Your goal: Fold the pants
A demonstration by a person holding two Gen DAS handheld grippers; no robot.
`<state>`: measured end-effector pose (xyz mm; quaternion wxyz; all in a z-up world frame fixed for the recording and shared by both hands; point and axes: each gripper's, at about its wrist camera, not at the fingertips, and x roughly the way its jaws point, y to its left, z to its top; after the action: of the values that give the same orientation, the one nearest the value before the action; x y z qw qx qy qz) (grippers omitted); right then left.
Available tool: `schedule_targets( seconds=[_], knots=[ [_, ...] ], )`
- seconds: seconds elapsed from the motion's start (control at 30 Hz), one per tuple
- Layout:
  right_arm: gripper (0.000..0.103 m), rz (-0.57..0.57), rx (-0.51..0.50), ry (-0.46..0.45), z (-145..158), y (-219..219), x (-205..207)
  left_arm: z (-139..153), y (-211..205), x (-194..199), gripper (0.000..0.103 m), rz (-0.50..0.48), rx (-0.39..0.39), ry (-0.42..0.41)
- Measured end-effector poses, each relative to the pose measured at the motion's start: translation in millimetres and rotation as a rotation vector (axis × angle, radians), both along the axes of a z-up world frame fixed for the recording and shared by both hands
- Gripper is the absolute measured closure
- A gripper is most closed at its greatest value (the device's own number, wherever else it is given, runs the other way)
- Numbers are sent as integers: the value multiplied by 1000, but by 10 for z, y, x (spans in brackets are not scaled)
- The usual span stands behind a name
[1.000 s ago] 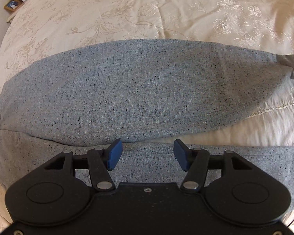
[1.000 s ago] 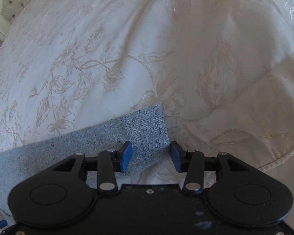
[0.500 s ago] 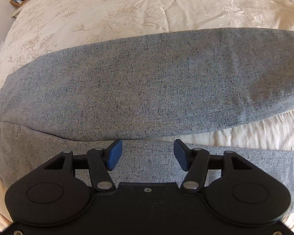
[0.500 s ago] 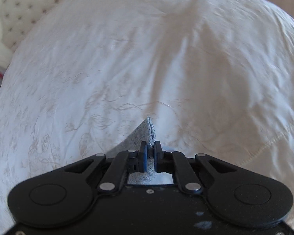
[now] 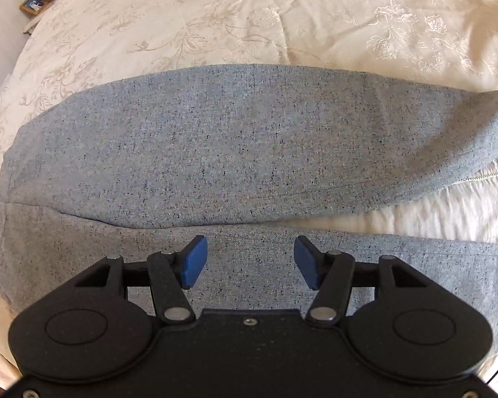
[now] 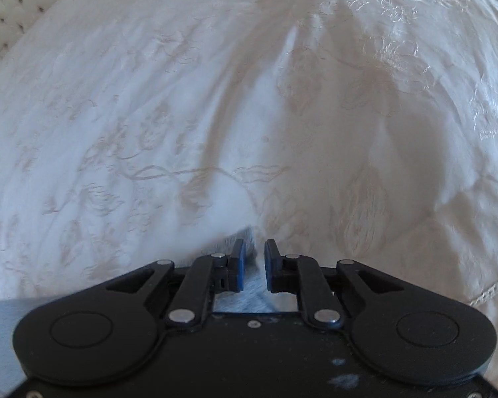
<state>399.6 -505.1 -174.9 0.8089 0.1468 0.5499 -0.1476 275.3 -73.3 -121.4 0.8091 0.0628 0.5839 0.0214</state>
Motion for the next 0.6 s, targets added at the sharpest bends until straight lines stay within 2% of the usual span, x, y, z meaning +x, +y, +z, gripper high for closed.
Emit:
schedule_targets(
  seconds=[0.03, 0.07, 0.13, 0.2, 0.27, 0.33, 0.47, 0.6],
  knots=[
    [85, -13, -22, -12, 15, 15, 20, 13, 11, -7, 40, 7, 1, -4],
    [81, -26, 6, -40, 56, 31, 19, 24, 24, 6, 40, 14, -2, -9],
    [76, -30, 127, -75, 122, 59, 21, 38, 38, 54, 40, 23, -3, -17],
    [75, -2, 190, -63, 129, 158, 111, 53, 72, 125, 40, 40, 7, -24],
    [73, 68, 186, -41, 60, 315, 272, 81, 124, 201, 40, 68, 7, -33],
    [69, 152, 204, 19, -74, 505, 447, 134, 195, 250, 40, 101, 1, -43],
    [71, 256, 268, 152, -385, 800, 639, 167, 357, 309, 40, 159, 9, -50],
    [69, 210, 252, 237, -531, 920, 662, 155, 483, 323, 40, 196, 40, -42]
  ],
)
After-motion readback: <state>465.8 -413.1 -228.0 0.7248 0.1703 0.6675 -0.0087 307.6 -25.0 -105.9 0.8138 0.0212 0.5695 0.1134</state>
